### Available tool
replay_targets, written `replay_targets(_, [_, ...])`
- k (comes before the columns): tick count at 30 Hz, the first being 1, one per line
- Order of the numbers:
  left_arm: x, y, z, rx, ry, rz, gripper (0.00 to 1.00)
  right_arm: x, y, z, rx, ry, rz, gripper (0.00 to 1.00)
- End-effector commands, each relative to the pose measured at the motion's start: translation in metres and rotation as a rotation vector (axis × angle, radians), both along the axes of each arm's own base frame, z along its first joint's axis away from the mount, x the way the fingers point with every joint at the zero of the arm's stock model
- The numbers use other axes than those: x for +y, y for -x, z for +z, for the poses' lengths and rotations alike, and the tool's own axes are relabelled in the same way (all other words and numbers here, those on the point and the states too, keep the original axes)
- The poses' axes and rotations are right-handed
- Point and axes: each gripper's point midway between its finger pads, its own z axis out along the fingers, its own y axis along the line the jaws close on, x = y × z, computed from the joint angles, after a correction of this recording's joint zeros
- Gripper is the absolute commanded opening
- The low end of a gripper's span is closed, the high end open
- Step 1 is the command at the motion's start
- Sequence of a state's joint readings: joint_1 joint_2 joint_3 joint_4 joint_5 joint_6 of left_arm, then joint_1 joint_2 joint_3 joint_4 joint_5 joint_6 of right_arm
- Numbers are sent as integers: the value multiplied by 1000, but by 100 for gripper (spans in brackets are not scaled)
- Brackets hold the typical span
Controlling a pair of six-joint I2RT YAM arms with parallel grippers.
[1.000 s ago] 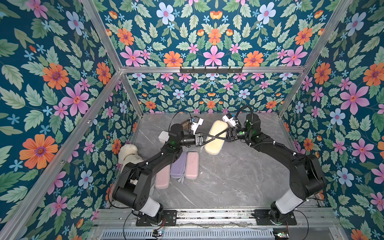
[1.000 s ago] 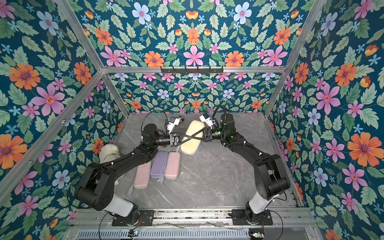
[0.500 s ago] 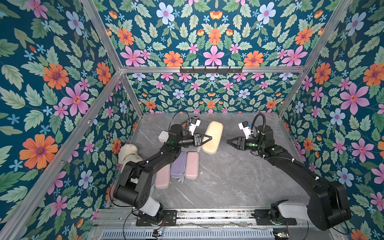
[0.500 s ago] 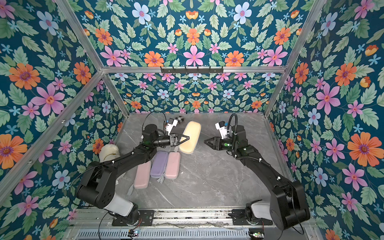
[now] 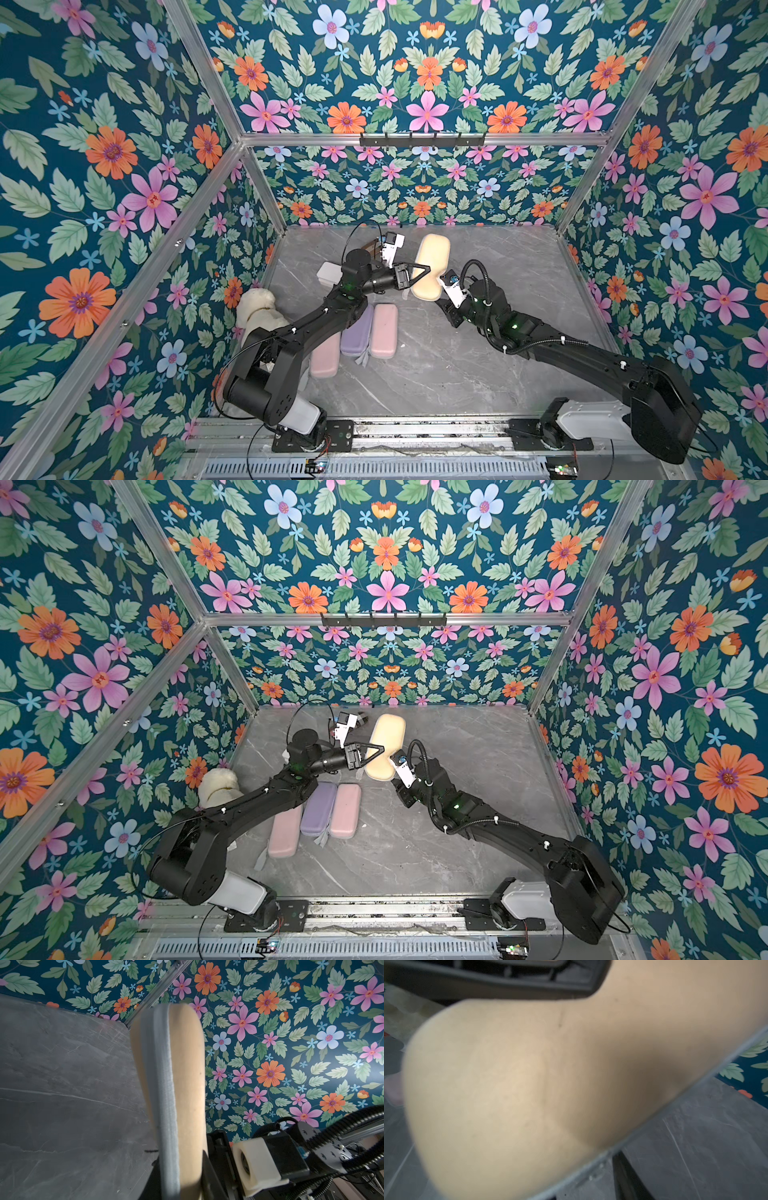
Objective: Put umbrellas into zippered umbrella sleeves
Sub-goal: Zip the zipper on the umbrella sleeve.
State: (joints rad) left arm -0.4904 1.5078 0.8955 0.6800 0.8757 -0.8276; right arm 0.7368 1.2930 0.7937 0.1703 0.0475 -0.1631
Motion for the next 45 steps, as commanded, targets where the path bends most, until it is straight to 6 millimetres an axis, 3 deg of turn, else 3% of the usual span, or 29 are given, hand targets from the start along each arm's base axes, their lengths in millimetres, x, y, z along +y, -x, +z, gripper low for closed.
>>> replay_targets(1, [0,2,10,-58,7,-5,11,0,-13,31,-156,11,-30,39])
replay_targets(9, [-3,2,1,-38,-5,-21,10,3,-10,49,-270,45,-10,38])
replay_targets(28, [-5,3,-6,-29,-29,-32,8,10,-9,53,-310,63,36,30])
replay_targets(39, [-4,2,0,-34,-16,-33,7,14,4,35,-303,109,106,0])
replay_targets(45, [8,-14,1,-47,-37,17,6,16,28,13,-267,177,180,0])
